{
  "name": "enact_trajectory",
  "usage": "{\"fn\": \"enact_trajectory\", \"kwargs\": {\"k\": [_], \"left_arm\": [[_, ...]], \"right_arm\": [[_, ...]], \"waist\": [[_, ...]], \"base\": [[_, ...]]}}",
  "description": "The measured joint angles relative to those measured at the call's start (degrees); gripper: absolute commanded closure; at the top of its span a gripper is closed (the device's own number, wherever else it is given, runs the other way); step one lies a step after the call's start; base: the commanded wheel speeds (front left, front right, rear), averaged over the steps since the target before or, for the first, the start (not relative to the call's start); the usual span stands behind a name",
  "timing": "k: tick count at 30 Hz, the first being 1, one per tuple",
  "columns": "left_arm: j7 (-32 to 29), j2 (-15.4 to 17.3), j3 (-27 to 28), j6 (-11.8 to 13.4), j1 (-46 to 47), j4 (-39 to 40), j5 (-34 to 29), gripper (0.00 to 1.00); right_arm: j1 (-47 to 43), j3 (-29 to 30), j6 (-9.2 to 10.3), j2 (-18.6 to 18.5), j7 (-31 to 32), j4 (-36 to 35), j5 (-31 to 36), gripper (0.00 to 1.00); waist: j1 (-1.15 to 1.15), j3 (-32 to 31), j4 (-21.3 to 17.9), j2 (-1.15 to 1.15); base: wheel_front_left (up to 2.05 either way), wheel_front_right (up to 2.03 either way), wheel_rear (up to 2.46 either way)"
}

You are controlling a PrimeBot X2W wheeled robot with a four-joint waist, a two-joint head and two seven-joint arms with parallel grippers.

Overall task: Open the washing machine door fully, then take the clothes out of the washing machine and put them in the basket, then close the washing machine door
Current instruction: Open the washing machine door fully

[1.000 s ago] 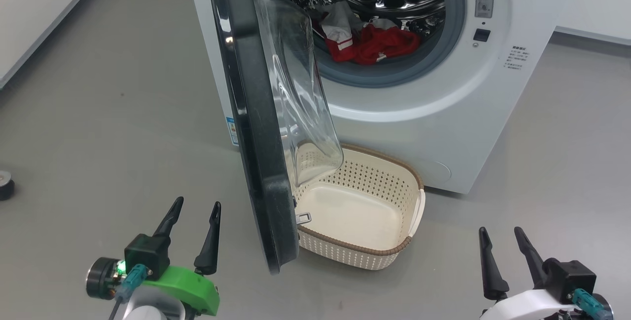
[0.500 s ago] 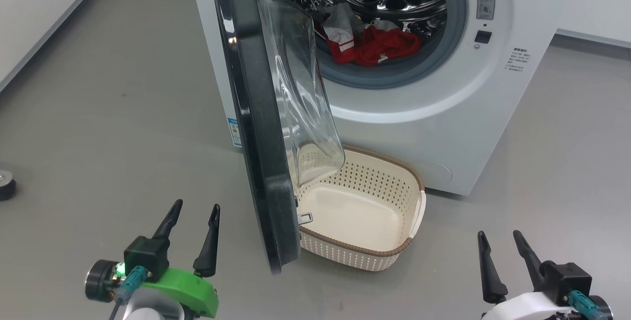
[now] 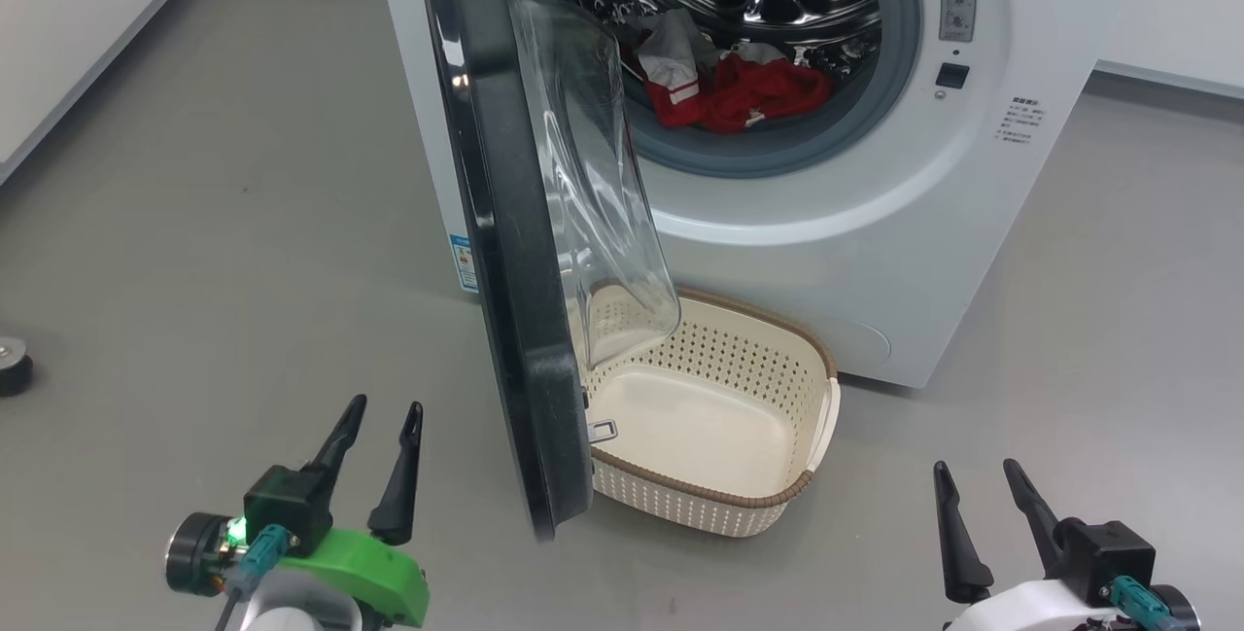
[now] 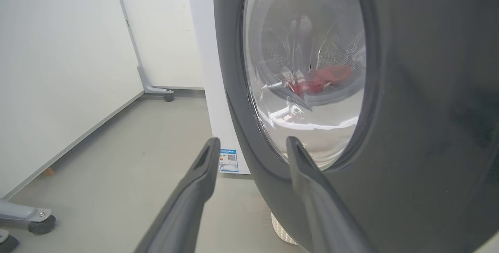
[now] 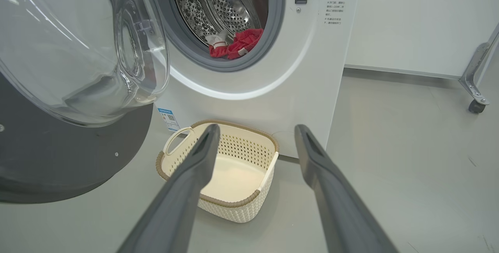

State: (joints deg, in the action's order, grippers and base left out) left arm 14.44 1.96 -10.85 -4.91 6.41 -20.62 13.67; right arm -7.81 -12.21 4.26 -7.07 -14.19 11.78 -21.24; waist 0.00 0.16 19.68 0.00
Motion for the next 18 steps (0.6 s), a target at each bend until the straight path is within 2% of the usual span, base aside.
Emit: {"fn": "enact_trajectory", "kwargs": {"k": [1, 12, 18], "left_arm": [[0.0, 0.0, 0.0, 0.0, 0.0, 0.0, -0.24, 1.0], [0.0, 0.01, 0.27, -0.01, 0.01, 0.92, -0.75, 1.0], [0.0, 0.02, 2.8, 0.09, 0.2, 4.97, -0.66, 1.0]], "right_arm": [[0.0, 0.03, 0.0, 0.01, 0.0, 0.02, 0.12, 0.0], [0.0, 0.34, 0.0, 0.19, 0.0, 0.36, 0.13, 0.0], [0.0, 0.13, 0.0, 0.23, 0.0, 0.66, 0.57, 0.0]], "waist": [[0.0, -0.03, 0.02, 0.0], [0.0, -0.37, 0.1, 0.0], [0.0, -0.38, -0.04, 0.0]], "base": [[0.0, 0.0, 0.0], [0.0, 0.0, 0.0], [0.0, 0.0, 0.0]]}}
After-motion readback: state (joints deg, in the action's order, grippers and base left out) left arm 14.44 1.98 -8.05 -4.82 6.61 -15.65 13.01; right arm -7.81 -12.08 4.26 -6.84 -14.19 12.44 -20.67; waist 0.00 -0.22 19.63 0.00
